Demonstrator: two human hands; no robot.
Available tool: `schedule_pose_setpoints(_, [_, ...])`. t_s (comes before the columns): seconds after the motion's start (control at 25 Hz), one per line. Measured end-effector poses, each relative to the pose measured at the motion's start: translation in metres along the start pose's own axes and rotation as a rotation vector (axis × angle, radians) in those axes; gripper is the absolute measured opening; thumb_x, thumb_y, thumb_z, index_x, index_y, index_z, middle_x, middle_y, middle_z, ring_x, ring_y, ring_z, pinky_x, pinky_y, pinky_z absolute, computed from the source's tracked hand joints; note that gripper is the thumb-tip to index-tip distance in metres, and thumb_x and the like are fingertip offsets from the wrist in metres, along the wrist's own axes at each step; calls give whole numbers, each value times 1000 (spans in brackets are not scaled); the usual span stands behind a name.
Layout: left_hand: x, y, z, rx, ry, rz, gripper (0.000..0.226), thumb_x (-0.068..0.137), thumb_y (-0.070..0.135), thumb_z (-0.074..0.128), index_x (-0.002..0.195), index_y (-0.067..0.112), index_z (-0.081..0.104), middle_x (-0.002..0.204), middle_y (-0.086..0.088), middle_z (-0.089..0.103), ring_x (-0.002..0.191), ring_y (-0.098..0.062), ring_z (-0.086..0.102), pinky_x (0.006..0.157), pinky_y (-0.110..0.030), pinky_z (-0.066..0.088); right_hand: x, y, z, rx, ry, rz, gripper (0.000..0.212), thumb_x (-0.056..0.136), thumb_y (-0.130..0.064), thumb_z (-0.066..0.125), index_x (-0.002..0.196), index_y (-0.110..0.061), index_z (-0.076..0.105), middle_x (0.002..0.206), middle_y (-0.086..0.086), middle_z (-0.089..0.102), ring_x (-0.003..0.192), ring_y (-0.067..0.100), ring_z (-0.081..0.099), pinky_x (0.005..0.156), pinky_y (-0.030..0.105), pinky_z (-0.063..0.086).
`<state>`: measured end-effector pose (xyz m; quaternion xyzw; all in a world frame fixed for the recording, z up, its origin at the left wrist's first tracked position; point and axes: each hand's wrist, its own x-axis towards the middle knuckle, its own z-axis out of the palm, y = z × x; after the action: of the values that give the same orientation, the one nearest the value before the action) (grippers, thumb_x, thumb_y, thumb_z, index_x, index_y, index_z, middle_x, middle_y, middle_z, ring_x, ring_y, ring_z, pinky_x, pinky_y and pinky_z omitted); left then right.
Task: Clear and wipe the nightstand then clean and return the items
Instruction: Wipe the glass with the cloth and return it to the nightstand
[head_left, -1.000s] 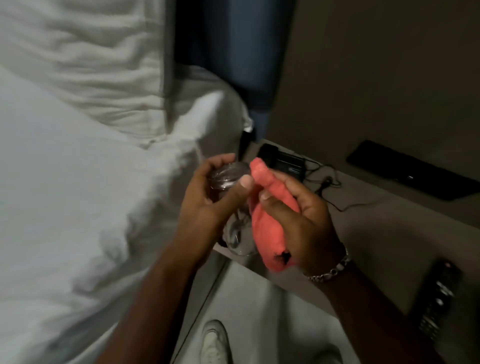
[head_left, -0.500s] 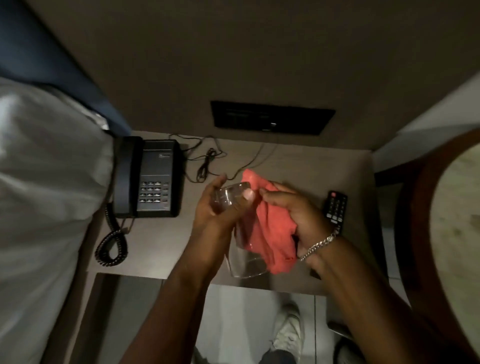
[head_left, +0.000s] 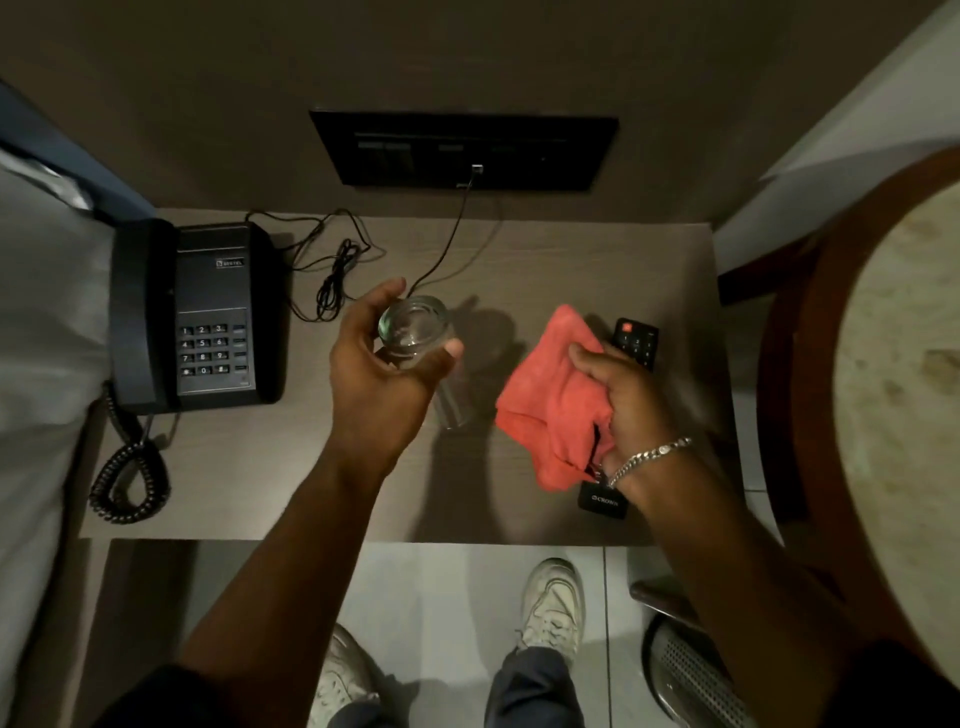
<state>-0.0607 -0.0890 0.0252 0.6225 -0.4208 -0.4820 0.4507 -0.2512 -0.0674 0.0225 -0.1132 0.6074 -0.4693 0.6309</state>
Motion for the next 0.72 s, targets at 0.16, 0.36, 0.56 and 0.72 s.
schedule_pose_setpoints(0.16, [-5,-14,5,176,-29,134,72,71,1,79,134,13,47,132,-5,48,116,-21,57,99,-37,52,-8,4,-12,-11,30,-57,12,85,-5,59,83,-14,68,78,6,63,76,19,59,76,32,46])
schedule_pose_setpoints(0.36, [-10,-25,7,322,-21,292,74,71,-3,79,135,4,44,128,-4,42,115,-13,50,103,-29,47,-18,5,-7,-36,42,-164,15,84,0,62,92,-11,68,80,4,64,79,14,59,73,25,49])
schedule_pose_setpoints(0.56, [-11,-27,6,439,-31,366,67,68,-4,81,127,1,49,123,-14,44,109,-5,45,95,-5,37,-26,8,-1,-89,32,-250,21,84,1,63,84,-19,69,65,-16,71,66,-4,64,62,11,50])
schedule_pose_setpoints(0.72, [-34,3,7,498,16,265,69,74,8,79,135,6,46,138,-16,37,126,-22,43,104,-15,37,-45,4,4,-70,57,-264,24,81,-3,67,95,-21,71,78,-16,73,78,-3,67,67,12,51])
